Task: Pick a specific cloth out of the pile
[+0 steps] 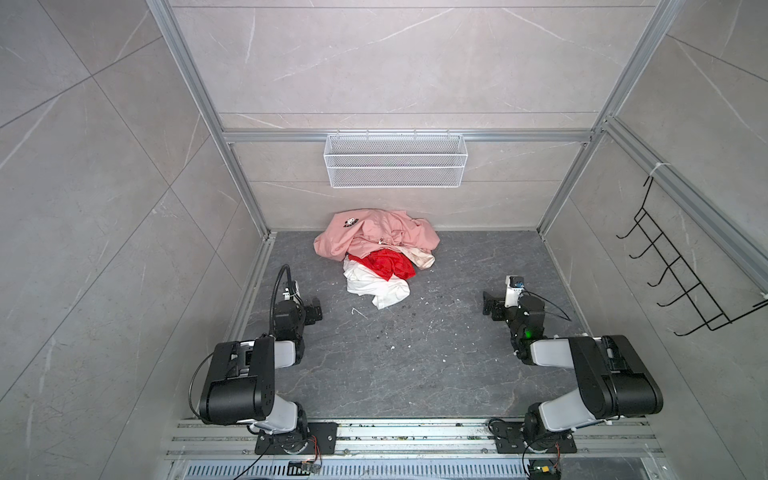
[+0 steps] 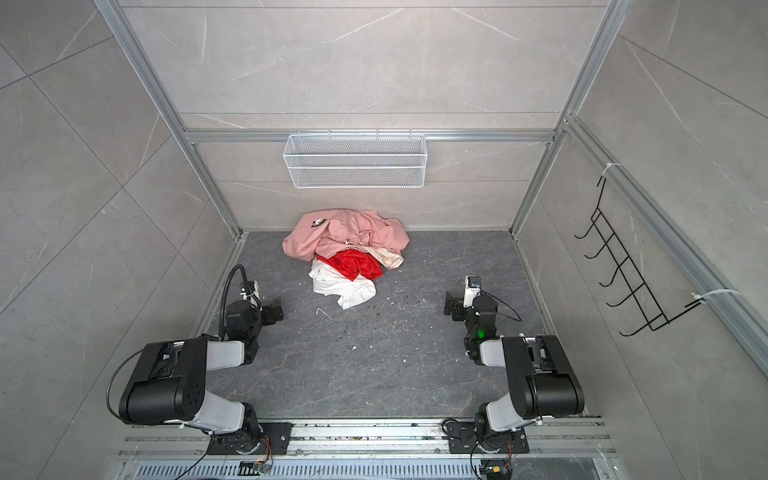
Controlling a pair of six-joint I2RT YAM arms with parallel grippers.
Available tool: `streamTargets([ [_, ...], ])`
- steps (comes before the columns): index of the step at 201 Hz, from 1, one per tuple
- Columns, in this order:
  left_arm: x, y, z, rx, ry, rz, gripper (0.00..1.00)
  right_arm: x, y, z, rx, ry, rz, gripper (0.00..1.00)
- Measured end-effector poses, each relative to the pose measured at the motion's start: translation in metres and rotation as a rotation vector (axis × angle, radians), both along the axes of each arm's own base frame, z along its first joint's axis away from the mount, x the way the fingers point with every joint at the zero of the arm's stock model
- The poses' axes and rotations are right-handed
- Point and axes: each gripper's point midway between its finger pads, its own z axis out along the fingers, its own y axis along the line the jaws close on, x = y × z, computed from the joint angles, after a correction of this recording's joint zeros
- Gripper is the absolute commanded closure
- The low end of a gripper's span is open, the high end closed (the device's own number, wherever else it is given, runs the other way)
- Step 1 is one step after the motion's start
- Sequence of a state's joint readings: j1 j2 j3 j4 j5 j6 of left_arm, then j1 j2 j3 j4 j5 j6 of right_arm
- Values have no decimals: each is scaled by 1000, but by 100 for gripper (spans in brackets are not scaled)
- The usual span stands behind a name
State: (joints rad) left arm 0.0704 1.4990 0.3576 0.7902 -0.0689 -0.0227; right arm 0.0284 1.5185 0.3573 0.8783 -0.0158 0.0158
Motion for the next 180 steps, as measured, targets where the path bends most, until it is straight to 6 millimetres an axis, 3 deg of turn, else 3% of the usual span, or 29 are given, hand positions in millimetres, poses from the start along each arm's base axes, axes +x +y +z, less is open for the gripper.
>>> streamTargets([
  [77, -1, -4, 0, 0, 3, -11, 0, 0, 0, 0, -1, -1, -1, 0],
  [120, -4, -8, 23, 22, -3, 2, 0, -5, 6, 2, -25, -7, -13, 0],
  [146, 8, -12, 45, 31, 29, 15, 0, -2, 6, 21, -43, 23, -36, 0],
  [180, 15, -15, 83, -19, 6, 48, 0, 18, 11, 80, -20, -24, -56, 0],
])
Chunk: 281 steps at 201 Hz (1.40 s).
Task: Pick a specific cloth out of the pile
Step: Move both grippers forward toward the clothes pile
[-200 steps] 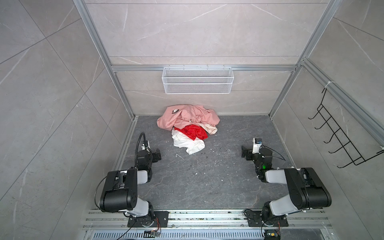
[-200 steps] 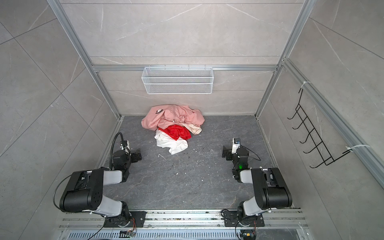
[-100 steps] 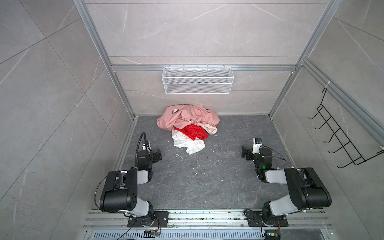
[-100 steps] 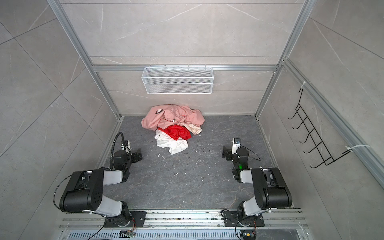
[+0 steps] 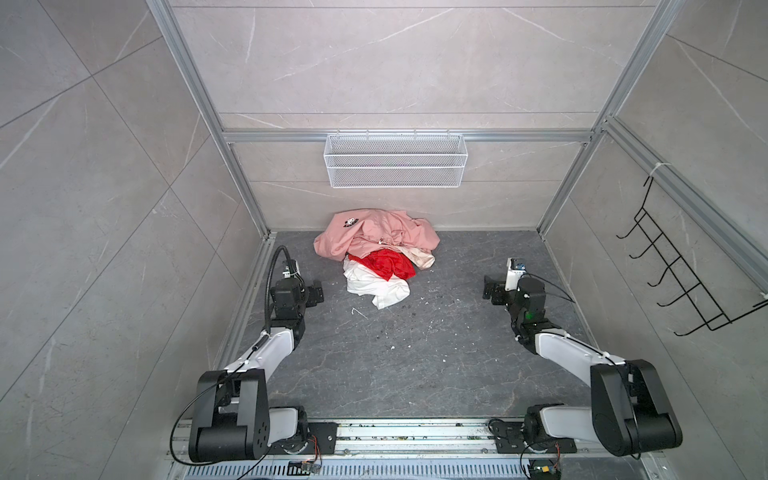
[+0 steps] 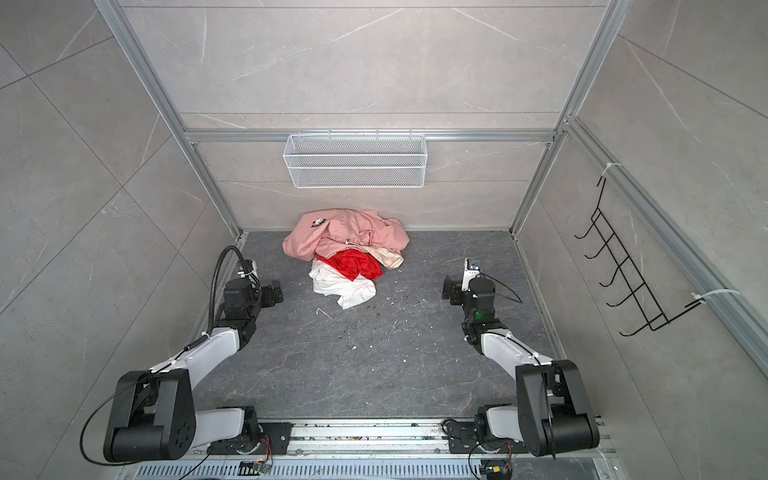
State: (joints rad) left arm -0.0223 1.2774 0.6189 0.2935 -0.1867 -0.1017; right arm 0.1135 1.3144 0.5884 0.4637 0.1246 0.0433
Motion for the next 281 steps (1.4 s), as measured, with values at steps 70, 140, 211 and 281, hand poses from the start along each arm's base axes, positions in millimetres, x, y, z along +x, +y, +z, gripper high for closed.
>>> streamTargets([
  [70, 7, -77, 39, -34, 41, -166, 0, 20, 54, 21, 123, 180, 82, 0],
  [140, 19, -130, 34, -117, 115, -290, 3, 47, 158, -4, 161, 369, 304, 0],
  [211, 33, -178, 37, -223, 159, -504, 4, 71, 243, -11, 169, 402, 459, 0],
  [281, 53, -215, 40, -388, 228, -603, 28, 92, 269, -29, 180, 429, 490, 0],
])
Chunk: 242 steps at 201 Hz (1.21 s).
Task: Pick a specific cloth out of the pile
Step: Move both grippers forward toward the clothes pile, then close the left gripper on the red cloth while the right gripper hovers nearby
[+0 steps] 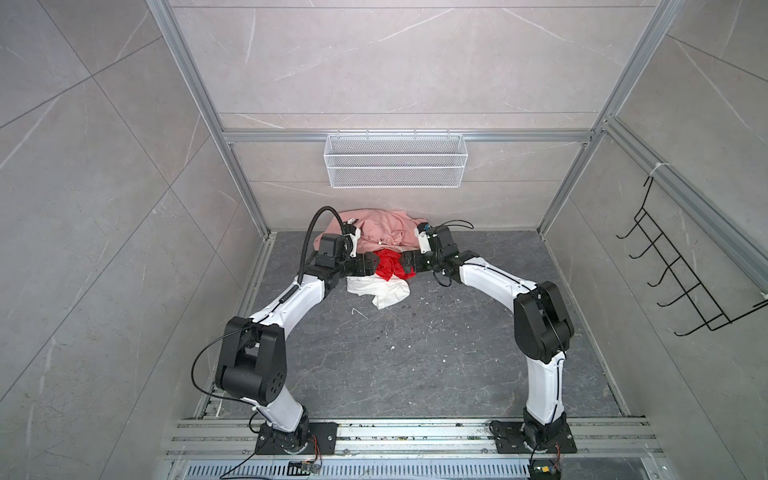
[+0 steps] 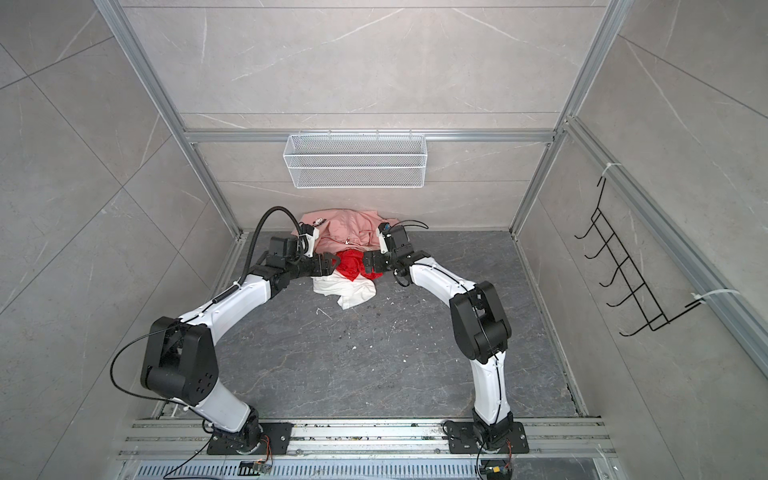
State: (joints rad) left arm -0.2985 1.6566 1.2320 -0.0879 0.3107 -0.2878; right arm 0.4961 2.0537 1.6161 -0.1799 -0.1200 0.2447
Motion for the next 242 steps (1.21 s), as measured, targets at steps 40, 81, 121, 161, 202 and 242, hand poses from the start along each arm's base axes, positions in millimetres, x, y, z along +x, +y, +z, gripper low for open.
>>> streamTargets([
  [40, 13, -11, -4, -56, 78, 5, 36, 8, 12, 1, 24, 3, 29, 3],
  [81, 20, -14, -22, -52, 184, 38, 42, 10, 16, 4, 38, 0, 42, 3],
  [121, 22, -19, -33, -64, 254, 63, 44, 11, 15, 3, 36, -5, 38, 0],
  [161, 29, -26, -45, -63, 287, 82, 44, 4, 9, -17, 8, 27, 26, 0],
  [202, 36, -34, -67, -57, 336, 87, 43, -3, -1, -20, -21, 31, 7, 0],
  [242, 40, -39, -86, -51, 372, 91, 43, -12, -12, -9, -39, 8, -10, 0],
])
